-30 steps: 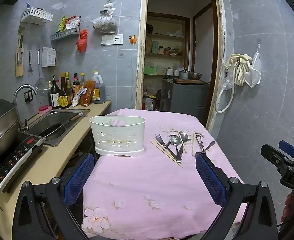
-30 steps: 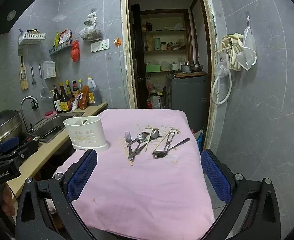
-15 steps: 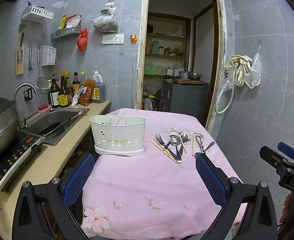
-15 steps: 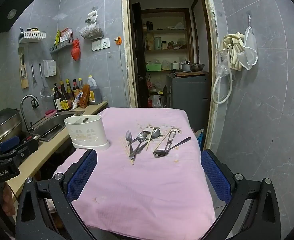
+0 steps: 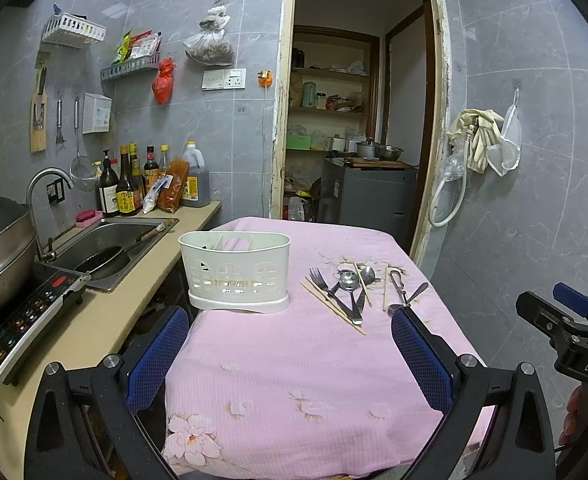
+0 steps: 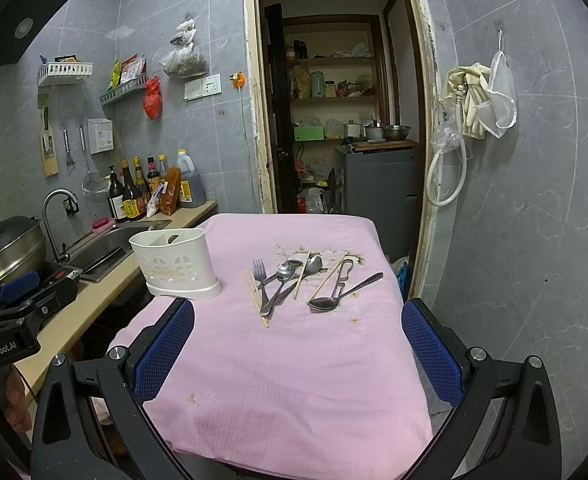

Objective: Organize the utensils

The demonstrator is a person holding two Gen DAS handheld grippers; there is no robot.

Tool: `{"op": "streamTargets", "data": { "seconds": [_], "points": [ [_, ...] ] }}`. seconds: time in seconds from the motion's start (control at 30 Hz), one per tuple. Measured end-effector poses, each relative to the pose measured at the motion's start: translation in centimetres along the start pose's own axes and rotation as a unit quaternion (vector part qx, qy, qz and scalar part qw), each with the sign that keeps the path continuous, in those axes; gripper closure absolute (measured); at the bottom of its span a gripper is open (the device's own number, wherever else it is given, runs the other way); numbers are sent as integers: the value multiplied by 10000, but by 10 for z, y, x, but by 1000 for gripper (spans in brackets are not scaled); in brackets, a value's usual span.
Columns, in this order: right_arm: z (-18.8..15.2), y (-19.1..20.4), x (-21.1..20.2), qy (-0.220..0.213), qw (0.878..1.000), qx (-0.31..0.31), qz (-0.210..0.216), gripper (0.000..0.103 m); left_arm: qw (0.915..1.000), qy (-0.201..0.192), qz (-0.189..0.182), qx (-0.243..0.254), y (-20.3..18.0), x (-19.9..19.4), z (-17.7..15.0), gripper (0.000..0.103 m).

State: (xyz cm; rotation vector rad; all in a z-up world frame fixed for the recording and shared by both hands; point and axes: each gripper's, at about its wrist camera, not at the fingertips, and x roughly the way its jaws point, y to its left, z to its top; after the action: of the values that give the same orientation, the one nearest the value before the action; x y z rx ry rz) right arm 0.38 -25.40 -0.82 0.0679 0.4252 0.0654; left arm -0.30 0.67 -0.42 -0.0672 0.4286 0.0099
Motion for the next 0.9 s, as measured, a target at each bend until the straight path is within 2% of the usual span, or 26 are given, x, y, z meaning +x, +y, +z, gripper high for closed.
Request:
{"op": "streamTargets", "data": {
  "seconds": [0.17, 0.9],
  "points": [
    [-9, 4, 1, 3, 10000, 25, -5, 1, 10000, 3, 6, 3, 2, 0, -1, 1],
    [-7, 4, 0, 16, 10000, 35, 0, 1, 10000, -8, -2, 15, 2, -1, -1, 1]
  ]
}}
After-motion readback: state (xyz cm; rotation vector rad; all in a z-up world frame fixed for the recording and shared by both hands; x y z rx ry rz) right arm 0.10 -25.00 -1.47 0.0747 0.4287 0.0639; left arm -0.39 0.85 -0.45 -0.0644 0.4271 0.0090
